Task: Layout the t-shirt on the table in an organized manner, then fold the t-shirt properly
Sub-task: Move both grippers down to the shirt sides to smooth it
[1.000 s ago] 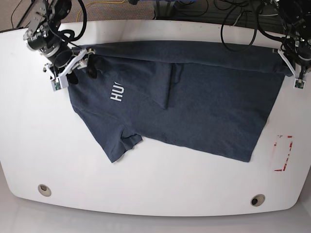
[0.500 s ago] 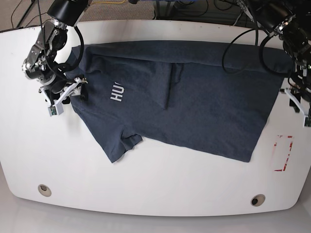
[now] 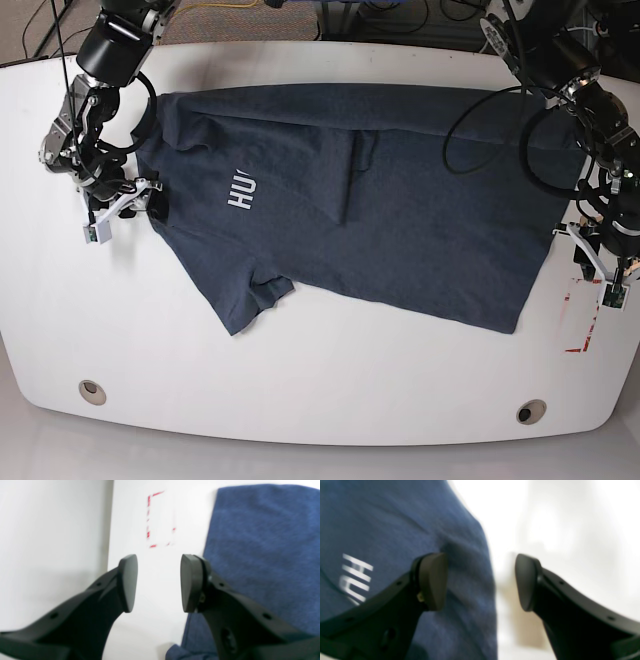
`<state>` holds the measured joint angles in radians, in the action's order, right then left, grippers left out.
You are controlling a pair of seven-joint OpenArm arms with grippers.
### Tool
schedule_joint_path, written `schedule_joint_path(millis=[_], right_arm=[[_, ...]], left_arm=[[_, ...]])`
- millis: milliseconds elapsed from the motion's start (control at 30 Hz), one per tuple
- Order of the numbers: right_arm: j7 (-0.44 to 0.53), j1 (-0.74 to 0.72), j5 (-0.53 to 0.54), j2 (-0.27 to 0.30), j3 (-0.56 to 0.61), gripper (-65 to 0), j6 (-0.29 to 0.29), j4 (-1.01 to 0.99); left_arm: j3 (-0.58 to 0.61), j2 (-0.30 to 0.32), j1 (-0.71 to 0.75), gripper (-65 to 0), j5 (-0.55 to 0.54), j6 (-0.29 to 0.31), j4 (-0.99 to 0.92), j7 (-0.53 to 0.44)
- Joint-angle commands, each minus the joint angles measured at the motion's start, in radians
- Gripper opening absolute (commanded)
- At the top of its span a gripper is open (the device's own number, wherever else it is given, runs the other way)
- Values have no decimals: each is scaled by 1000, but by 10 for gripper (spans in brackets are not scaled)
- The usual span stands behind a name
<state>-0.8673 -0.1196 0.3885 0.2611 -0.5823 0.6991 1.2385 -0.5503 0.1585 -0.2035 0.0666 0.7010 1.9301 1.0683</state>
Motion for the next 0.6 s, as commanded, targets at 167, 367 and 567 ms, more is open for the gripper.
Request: schedule_joint_path(millis=[167,367,567], right_arm=[[-25,-22,-7,-52,6,-241,-1,4],[-49,-22,-7,-104,6,-247,-1,4],[-49,-22,-12,-130,6,-265,-1,4]], left_arm=[[17,13,-53,-388,-3,-3,-68,-15],[-1,17,-106,-388,-1,-3,-208,-18],[-20,19,-162,-388,-1,-3,-329,-33]])
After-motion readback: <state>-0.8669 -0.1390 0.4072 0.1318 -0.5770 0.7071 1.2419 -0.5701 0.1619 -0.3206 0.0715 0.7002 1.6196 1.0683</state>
